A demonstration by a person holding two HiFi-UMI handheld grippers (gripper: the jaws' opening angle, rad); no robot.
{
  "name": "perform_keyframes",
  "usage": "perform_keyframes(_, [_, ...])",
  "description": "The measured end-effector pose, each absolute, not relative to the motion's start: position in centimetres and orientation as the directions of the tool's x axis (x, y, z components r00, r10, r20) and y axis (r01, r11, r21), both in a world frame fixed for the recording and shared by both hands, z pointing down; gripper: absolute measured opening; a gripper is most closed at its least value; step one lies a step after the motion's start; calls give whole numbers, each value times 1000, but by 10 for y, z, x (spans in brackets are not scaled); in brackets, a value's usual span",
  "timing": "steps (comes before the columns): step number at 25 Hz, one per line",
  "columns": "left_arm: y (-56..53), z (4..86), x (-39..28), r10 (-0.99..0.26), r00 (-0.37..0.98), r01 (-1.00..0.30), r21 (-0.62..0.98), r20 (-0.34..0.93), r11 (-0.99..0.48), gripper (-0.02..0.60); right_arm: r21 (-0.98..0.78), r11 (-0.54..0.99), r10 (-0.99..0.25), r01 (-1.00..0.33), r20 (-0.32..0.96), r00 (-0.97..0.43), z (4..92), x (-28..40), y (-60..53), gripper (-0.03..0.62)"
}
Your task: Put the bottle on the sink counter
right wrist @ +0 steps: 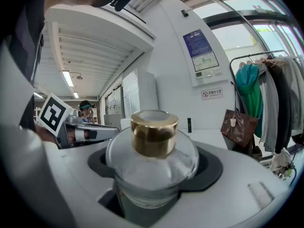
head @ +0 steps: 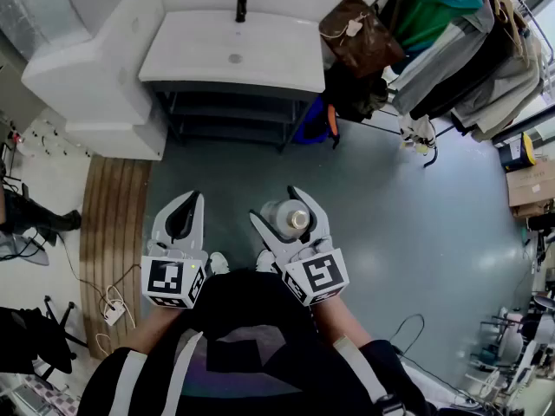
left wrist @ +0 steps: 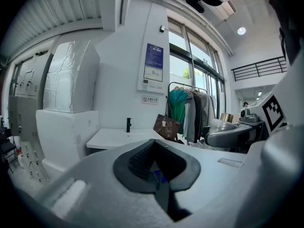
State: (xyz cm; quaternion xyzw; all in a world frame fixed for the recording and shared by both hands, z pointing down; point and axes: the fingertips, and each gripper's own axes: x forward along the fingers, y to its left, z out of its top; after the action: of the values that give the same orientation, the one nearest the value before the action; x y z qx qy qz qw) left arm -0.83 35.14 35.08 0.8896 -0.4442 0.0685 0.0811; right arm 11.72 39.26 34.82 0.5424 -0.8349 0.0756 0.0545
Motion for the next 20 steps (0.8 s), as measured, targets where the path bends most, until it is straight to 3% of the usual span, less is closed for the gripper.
perform_keyframes(20, [336, 350, -56, -772, 612, -791, 99, 172, -604, -2, -99, 371, -914, -923, 135, -382, 334, 79, 373, 346])
